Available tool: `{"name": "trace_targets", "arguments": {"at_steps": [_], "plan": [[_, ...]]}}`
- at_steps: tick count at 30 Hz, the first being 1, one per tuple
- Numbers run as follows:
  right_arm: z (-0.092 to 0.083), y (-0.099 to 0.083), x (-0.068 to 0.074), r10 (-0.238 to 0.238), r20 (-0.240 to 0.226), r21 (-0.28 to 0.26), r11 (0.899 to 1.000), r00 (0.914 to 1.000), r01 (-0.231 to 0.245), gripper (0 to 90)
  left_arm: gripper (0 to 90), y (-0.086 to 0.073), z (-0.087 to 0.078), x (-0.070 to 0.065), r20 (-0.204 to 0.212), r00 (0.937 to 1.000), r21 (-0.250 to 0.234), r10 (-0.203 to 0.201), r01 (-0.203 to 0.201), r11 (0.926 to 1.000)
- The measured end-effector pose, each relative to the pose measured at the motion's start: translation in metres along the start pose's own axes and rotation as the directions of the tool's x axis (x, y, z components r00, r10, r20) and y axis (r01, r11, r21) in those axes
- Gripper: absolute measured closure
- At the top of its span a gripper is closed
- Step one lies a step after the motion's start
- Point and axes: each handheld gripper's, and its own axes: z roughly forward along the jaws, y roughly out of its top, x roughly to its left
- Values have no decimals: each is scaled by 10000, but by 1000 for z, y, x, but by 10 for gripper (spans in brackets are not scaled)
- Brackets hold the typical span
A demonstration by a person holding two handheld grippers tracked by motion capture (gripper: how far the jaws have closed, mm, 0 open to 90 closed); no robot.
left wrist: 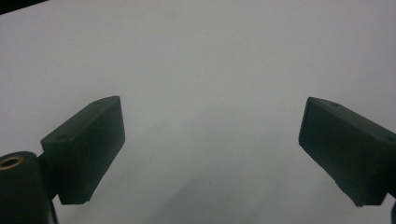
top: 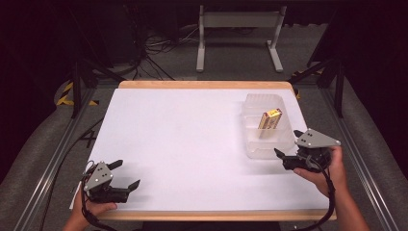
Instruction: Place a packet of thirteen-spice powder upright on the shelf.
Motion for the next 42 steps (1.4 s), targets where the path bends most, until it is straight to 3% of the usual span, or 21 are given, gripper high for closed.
{"name": "trace_targets", "arguments": {"at_steps": [22,30,42], "plan": [[-1,-35,18,-1043,-195,524,9931,9944,1052,146,79,-1,-1,1,-11,10000,-2,18,-18,10000],[1,-50,19,-967,-232,747,9924,9950,982,141,79,-1,-1,1,-14,10000,-3,22,-22,10000],[2,-78,16,-523,-265,642,9965,9983,539,133,79,-1,0,1,-9,10000,20,0,0,10000]]}}
